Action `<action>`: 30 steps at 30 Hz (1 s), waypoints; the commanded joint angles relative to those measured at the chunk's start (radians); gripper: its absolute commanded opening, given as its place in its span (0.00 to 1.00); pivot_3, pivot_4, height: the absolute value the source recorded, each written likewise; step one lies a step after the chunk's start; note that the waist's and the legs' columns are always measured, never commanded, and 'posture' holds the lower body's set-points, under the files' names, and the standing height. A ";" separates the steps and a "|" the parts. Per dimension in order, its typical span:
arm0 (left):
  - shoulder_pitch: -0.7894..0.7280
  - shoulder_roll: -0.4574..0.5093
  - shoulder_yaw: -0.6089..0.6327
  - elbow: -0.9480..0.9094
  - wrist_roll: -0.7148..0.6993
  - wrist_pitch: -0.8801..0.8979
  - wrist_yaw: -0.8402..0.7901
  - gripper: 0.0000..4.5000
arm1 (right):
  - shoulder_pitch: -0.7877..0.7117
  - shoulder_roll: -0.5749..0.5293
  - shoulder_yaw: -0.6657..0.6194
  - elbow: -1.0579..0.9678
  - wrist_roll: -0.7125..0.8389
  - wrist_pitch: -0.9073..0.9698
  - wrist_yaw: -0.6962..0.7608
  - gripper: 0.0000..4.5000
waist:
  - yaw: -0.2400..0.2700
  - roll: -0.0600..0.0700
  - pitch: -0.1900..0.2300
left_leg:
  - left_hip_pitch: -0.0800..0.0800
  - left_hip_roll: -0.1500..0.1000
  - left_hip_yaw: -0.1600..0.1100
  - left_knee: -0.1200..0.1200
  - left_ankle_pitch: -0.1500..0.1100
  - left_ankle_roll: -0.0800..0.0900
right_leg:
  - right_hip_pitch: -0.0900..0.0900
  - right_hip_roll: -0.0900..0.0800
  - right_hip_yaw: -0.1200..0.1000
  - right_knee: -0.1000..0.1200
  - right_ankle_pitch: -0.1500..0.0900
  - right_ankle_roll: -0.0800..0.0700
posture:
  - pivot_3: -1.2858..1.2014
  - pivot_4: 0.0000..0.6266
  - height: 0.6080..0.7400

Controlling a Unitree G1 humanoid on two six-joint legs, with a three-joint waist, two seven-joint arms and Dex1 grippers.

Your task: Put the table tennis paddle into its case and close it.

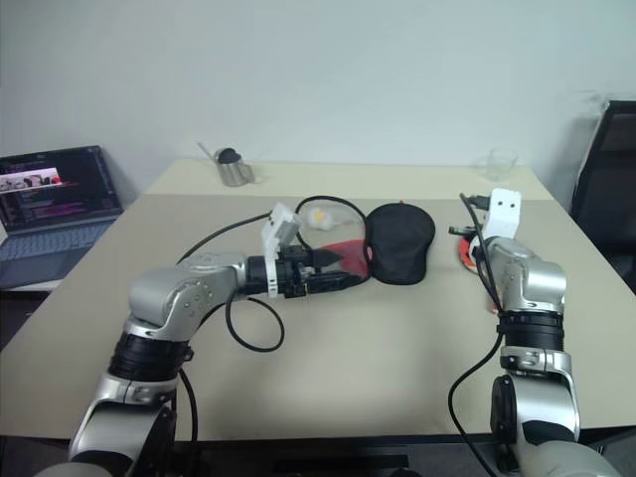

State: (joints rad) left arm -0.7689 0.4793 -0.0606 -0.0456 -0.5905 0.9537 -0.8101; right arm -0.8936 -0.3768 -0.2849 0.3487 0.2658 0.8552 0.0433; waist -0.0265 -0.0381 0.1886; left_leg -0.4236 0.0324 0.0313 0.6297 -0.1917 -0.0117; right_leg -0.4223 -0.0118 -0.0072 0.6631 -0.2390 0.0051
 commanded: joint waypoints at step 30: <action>0.024 -0.004 0.014 -0.050 -0.005 0.019 0.052 0.95 | -0.032 -0.083 -0.083 0.315 -0.018 -0.017 -0.064 0.99 | -0.006 0.001 0.000 | 0.001 -0.002 0.000 0.000 0.000 0.001 | 0.000 0.000 0.000 0.001 -0.001 0.001 | 0.52 0.24 1.00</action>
State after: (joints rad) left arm -0.7453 0.4684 -0.0722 -0.0476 -0.5848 0.9734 -0.7611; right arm -0.9263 -0.4550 -0.3688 0.6827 0.2546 0.8376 -0.0221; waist -0.0325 -0.0376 0.1889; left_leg -0.4228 0.0306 0.0314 0.6297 -0.1915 -0.0109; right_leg -0.4220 -0.0123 -0.0069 0.6637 -0.2397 0.0064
